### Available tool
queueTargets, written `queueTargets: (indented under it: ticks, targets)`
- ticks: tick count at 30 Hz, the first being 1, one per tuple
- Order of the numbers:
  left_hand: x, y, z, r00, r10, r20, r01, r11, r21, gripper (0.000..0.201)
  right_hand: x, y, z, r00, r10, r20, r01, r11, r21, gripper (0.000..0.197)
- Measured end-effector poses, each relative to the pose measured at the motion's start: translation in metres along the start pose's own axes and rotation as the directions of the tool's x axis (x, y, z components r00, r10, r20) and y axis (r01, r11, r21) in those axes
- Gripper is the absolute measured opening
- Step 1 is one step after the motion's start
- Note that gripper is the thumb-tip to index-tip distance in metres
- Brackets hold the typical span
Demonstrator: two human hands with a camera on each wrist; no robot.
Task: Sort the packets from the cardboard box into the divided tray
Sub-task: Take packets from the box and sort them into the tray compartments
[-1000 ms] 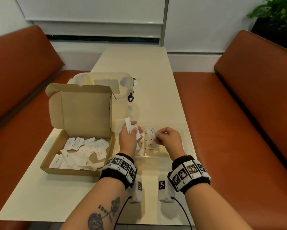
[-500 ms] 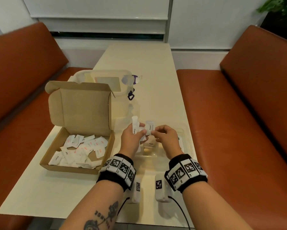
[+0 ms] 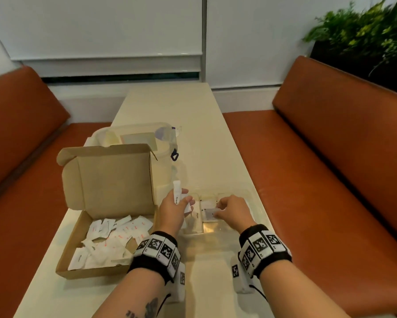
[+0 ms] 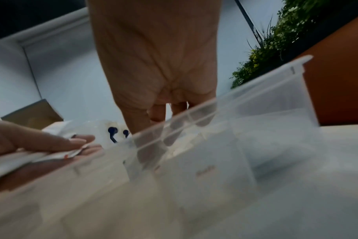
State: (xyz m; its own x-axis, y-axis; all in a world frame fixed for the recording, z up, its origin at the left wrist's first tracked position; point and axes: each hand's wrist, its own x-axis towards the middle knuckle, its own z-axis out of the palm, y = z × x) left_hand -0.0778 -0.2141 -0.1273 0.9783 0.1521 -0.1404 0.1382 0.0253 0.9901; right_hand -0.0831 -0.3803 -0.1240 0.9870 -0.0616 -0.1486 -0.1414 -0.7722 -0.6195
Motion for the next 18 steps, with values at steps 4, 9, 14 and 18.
queueTargets:
  ticks: [4, 9, 14, 18]
  targets:
    - [0.001, -0.003, -0.003, 1.0, -0.022, 0.006, 0.022, 0.999, -0.04, 0.01, 0.004, 0.002, 0.011, 0.995, 0.029, -0.092, -0.04, 0.993, -0.114, 0.02]
    - [-0.002, -0.005, -0.004, 0.999, -0.042, 0.014, 0.043, 0.997, -0.058, 0.011, 0.004, 0.0, 0.02, 0.989, 0.087, -0.117, -0.106, 0.982, -0.159, 0.018]
    - [-0.001, -0.003, -0.002, 0.999, -0.05, 0.016, 0.051, 0.995, -0.084, 0.013, 0.0, -0.001, 0.023, 0.991, -0.037, -0.13, -0.001, 0.959, -0.283, 0.016]
    - [-0.002, -0.002, -0.002, 0.999, -0.041, 0.013, 0.041, 0.997, -0.067, 0.016, 0.002, -0.003, 0.025, 0.973, -0.193, -0.123, 0.124, 0.896, -0.426, 0.016]
